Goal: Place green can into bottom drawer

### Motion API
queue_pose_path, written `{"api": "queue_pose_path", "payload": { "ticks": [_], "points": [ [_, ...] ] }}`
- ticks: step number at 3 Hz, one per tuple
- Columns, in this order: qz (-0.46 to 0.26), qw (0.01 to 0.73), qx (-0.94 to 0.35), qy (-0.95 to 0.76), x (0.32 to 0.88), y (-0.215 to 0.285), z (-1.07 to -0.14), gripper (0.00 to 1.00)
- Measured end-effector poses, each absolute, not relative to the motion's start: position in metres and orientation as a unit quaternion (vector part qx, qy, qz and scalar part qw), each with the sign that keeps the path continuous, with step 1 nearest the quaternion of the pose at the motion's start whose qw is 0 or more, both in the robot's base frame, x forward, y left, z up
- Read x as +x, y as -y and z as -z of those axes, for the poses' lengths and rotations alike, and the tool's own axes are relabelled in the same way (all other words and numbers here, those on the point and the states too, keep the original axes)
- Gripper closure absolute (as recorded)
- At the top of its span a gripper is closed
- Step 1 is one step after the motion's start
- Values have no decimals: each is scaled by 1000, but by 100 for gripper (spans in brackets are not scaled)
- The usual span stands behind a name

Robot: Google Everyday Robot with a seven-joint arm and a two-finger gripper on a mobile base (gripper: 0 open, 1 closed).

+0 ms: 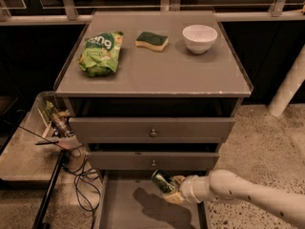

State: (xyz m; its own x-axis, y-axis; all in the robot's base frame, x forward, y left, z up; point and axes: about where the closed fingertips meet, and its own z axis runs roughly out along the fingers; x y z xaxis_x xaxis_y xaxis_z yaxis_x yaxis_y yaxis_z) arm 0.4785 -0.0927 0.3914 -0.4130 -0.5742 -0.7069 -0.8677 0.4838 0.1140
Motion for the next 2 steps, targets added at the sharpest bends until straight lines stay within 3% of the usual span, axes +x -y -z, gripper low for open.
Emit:
{"api": "queue_pose_path", "payload": {
  "ticks": [2],
  "points": [
    [-293, 350, -447, -769, 469, 112, -350, 100]
  ]
}}
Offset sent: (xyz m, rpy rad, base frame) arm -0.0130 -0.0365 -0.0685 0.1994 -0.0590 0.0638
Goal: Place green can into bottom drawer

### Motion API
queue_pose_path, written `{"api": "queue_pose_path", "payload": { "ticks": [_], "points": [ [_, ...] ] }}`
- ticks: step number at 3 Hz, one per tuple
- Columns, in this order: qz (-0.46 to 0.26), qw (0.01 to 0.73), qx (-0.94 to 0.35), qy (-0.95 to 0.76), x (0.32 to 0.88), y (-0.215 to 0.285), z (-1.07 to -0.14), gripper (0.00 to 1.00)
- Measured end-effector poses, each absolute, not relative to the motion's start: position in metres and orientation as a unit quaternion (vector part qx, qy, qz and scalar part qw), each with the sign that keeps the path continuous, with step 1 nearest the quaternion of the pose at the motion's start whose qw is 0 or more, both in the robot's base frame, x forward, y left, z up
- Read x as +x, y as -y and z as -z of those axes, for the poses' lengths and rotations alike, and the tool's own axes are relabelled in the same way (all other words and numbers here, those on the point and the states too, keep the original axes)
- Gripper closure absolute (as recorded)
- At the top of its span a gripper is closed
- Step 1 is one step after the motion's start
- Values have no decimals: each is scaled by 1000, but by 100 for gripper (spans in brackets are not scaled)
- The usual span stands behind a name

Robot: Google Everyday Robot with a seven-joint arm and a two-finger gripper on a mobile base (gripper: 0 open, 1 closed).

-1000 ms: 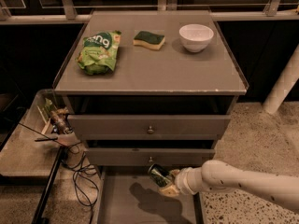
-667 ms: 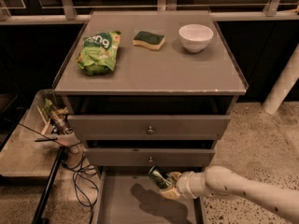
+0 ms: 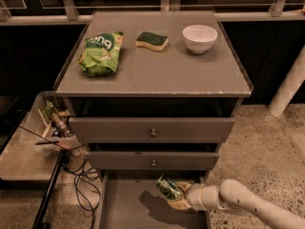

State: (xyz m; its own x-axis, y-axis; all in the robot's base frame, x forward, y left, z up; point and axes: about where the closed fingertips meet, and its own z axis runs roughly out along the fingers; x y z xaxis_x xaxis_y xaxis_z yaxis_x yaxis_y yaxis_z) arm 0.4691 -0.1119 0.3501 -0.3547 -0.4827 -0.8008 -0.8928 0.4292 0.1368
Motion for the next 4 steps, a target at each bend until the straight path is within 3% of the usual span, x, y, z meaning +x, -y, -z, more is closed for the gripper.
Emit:
{"api": "queue_pose_path", "payload": {
  "ticks": [3, 4],
  "points": [
    [-219, 274, -464, -814, 471, 110, -216, 100],
    [-219, 274, -464, -814, 471, 110, -216, 100]
  ]
}}
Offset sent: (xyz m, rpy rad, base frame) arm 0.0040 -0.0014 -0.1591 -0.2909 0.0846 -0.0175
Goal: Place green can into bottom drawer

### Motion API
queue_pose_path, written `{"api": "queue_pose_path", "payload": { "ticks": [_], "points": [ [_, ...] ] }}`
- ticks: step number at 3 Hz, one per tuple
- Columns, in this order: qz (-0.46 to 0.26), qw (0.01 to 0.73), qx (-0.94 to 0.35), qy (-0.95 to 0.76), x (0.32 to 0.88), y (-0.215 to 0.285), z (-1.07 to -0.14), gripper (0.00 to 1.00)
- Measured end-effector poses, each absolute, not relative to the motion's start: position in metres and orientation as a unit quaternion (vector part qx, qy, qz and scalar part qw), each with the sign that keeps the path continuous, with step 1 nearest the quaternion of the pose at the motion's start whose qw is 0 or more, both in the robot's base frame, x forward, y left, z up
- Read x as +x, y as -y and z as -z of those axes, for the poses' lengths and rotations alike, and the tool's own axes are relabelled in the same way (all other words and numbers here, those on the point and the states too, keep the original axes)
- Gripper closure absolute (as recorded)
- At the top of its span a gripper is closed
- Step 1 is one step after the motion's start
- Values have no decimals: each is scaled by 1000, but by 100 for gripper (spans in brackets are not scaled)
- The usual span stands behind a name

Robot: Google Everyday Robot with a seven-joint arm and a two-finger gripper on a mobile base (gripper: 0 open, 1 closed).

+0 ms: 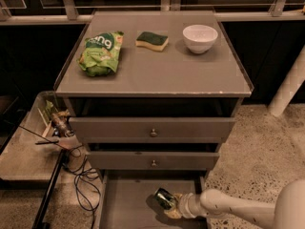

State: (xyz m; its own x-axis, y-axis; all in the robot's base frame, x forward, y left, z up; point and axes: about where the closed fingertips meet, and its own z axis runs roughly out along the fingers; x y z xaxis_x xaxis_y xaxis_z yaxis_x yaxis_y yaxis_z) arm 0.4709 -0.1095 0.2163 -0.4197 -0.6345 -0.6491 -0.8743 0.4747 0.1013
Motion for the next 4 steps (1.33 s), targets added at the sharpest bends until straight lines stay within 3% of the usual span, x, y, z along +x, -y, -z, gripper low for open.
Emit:
{"api": "queue_pose_path", "payload": {
  "ticks": [4],
  "points": [
    [-219, 324, -490, -779, 511, 114, -175, 100]
  ]
}}
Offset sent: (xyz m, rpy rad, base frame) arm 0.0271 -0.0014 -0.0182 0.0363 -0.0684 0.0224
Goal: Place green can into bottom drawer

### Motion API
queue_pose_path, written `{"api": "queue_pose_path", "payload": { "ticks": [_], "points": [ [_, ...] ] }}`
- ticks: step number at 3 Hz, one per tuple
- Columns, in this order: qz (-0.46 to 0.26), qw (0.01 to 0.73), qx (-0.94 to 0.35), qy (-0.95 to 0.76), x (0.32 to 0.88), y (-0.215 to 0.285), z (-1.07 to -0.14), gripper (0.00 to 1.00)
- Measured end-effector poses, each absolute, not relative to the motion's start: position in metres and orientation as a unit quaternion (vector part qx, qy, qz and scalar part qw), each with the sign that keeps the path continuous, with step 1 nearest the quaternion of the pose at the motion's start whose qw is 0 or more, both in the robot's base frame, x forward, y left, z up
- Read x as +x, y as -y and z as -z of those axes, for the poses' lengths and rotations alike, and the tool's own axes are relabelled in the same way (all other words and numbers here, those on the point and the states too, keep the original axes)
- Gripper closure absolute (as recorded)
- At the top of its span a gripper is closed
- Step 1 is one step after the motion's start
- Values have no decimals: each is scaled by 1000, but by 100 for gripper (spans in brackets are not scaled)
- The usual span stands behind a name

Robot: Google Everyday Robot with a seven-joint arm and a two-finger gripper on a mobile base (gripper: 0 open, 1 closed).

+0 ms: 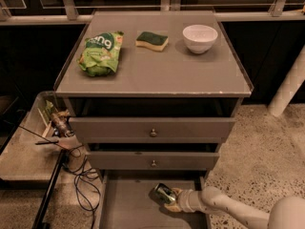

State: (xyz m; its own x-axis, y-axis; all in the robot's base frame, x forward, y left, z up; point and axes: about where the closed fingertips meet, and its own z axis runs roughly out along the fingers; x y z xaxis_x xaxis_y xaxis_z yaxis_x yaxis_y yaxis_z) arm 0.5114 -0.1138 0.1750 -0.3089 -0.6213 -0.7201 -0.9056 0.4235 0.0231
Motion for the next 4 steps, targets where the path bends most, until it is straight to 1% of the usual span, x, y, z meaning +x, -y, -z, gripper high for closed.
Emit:
{"api": "queue_pose_path", "payload": {
  "ticks": [2, 3, 4],
  "points": [
    [-216, 335, -502, -768, 527, 123, -146, 100],
    [-225, 329, -525, -752, 523, 128, -140, 100],
    [-225, 329, -526, -751, 523, 128, -139, 82]
  ]
}}
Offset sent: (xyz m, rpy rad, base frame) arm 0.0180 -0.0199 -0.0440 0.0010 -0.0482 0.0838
